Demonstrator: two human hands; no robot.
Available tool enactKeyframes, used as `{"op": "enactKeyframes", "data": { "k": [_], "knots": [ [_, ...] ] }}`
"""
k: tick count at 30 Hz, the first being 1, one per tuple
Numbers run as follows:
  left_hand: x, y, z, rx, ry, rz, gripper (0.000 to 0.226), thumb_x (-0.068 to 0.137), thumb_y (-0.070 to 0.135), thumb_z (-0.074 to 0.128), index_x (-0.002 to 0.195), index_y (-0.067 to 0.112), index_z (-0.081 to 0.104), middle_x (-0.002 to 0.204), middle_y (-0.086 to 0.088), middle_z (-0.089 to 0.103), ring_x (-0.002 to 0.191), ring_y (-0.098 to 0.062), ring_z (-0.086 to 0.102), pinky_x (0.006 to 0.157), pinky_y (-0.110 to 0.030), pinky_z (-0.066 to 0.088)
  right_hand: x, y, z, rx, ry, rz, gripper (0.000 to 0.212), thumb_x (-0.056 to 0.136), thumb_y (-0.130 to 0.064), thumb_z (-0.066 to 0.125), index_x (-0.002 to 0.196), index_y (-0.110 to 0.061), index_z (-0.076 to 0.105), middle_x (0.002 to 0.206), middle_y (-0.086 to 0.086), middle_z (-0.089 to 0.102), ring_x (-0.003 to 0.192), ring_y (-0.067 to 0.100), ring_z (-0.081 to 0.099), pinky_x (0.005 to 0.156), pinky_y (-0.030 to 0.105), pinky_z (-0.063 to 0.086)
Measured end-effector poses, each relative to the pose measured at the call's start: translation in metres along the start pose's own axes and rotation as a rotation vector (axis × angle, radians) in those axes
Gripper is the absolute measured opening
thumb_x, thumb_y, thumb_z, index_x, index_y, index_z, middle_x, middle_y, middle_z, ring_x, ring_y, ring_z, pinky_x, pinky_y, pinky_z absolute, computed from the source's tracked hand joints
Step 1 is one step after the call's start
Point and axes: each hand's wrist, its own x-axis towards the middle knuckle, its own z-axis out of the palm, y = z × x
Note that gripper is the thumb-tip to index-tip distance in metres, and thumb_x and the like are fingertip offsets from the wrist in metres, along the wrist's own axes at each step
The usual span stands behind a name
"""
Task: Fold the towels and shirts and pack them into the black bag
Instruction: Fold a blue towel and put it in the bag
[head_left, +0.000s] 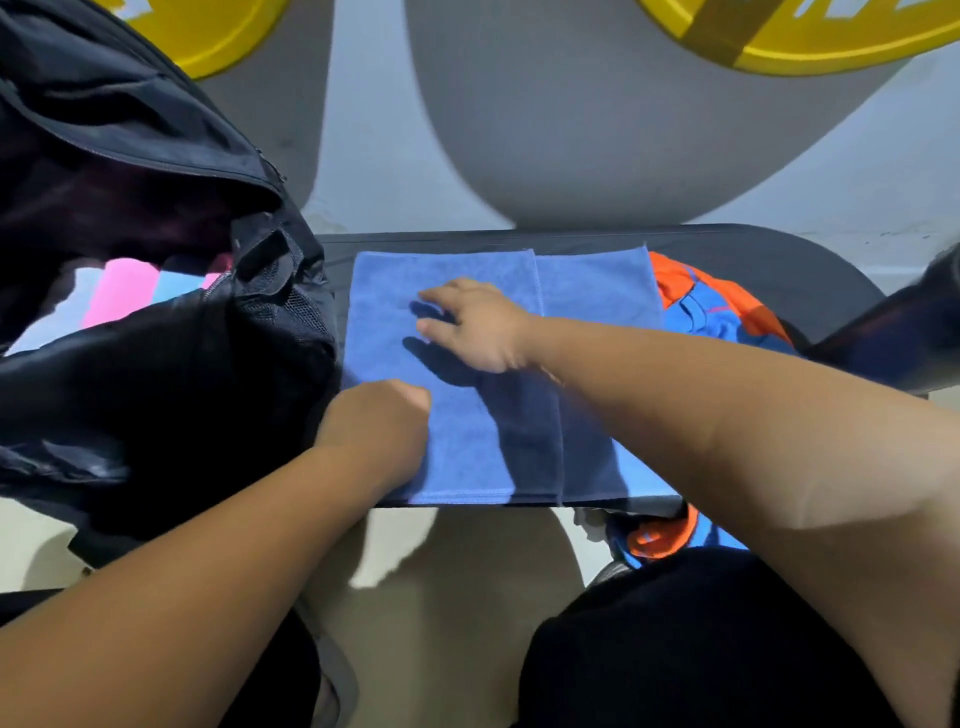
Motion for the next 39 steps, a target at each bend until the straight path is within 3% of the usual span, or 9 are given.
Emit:
{"op": "enactKeyframes", "data": {
  "k": [1, 5, 9, 12, 15, 20, 26, 31, 39],
  "knots": [
    [0.002, 0.01, 0.0, -0.107, 0.029, 0.027, 0.005, 0.095, 0.025, 0.051, 0.099, 0.023, 0.054, 0.106, -0.004, 0.062, 0.101, -0.028, 0.061, 0.072, -0.032, 0.04, -0.005, 0.014, -0.007, 0.013, 0.058, 0.029, 0.051, 0.101, -0.045, 0.045, 0.147, -0.022, 0.045, 0.144, 0.009, 0.044, 0.137, 0.031, 0.035, 0.115, 0.038, 0.028],
    [0.014, 0.053, 0.003, -0.521, 0.001, 0.075, 0.029, 0.087, 0.042, 0.064, 0.078, 0.022, 0.046, 0.074, 0.009, 0.053, 0.082, -0.022, 0.057, 0.07, -0.032, 0.047, -0.028, 0.069, -0.028, -0.046, 0.174, 0.138, 0.039, 0.1, -0.039, 0.048, 0.134, -0.023, 0.059, 0.129, 0.012, 0.052, 0.128, 0.032, 0.042, 0.11, 0.037, 0.033],
    [0.012, 0.084, 0.012, -0.731, -0.01, 0.133, 0.033, 0.079, 0.043, 0.076, 0.075, 0.019, 0.053, 0.072, 0.008, 0.053, 0.074, -0.018, 0.052, 0.073, -0.037, 0.05, -0.045, 0.101, -0.036, -0.097, 0.155, 0.22, 0.053, 0.084, -0.052, 0.04, 0.126, -0.031, 0.064, 0.127, 0.007, 0.055, 0.125, 0.033, 0.046, 0.109, 0.047, 0.036],
    [0.008, 0.092, 0.021, -0.732, -0.03, 0.139, 0.038, 0.075, 0.049, 0.079, 0.087, 0.022, 0.055, 0.085, 0.011, 0.049, 0.079, -0.016, 0.052, 0.075, -0.03, 0.046, -0.051, 0.107, -0.041, -0.107, 0.107, 0.23, 0.042, 0.092, -0.038, 0.049, 0.133, -0.031, 0.058, 0.137, 0.004, 0.051, 0.129, 0.032, 0.042, 0.111, 0.046, 0.032],
    [0.004, 0.094, 0.025, -0.712, -0.033, 0.148, 0.053, 0.065, 0.054, 0.084, 0.099, 0.026, 0.055, 0.094, 0.011, 0.047, 0.085, -0.013, 0.052, 0.077, -0.028, 0.045, -0.052, 0.105, -0.04, -0.143, 0.087, 0.22, 0.044, 0.095, -0.039, 0.05, 0.139, -0.04, 0.05, 0.146, -0.007, 0.045, 0.134, 0.029, 0.033, 0.111, 0.048, 0.03],
    [0.0, 0.088, 0.037, -0.659, 0.031, 0.255, 0.056, 0.063, 0.04, 0.086, 0.109, 0.028, 0.056, 0.1, 0.012, 0.045, 0.097, -0.014, 0.053, 0.071, -0.024, 0.037, -0.046, 0.093, -0.038, -0.2, 0.064, 0.211, 0.047, 0.095, -0.042, 0.05, 0.142, -0.042, 0.045, 0.154, -0.017, 0.036, 0.141, 0.025, 0.023, 0.107, 0.047, 0.021],
    [-0.003, 0.079, 0.043, -0.759, 0.065, 0.278, 0.03, 0.074, 0.03, 0.081, 0.099, 0.027, 0.065, 0.094, 0.017, 0.048, 0.08, 0.004, 0.047, 0.07, -0.02, 0.037, -0.038, 0.092, -0.037, -0.153, 0.085, 0.205, 0.043, 0.094, -0.04, 0.051, 0.136, -0.044, 0.049, 0.15, -0.019, 0.041, 0.144, 0.024, 0.019, 0.104, 0.047, 0.018],
    [-0.004, 0.076, 0.041, -0.863, 0.051, 0.263, 0.007, 0.083, 0.023, 0.076, 0.084, 0.027, 0.07, 0.089, 0.014, 0.052, 0.075, -0.005, 0.05, 0.069, -0.018, 0.039, -0.03, 0.089, -0.032, -0.2, 0.064, 0.227, 0.051, 0.093, -0.043, 0.051, 0.144, -0.046, 0.041, 0.159, -0.016, 0.027, 0.15, 0.026, 0.008, 0.11, 0.052, 0.015],
    [-0.007, 0.073, 0.031, -0.937, 0.021, 0.22, 0.017, 0.085, 0.019, 0.073, 0.072, 0.029, 0.067, 0.078, 0.01, 0.056, 0.072, -0.009, 0.054, 0.062, -0.012, 0.036, -0.021, 0.079, -0.023, -0.26, 0.044, 0.22, 0.06, 0.092, -0.049, 0.053, 0.148, -0.028, 0.04, 0.163, -0.015, 0.017, 0.152, 0.023, 0.006, 0.111, 0.053, 0.016]
  ]
}}
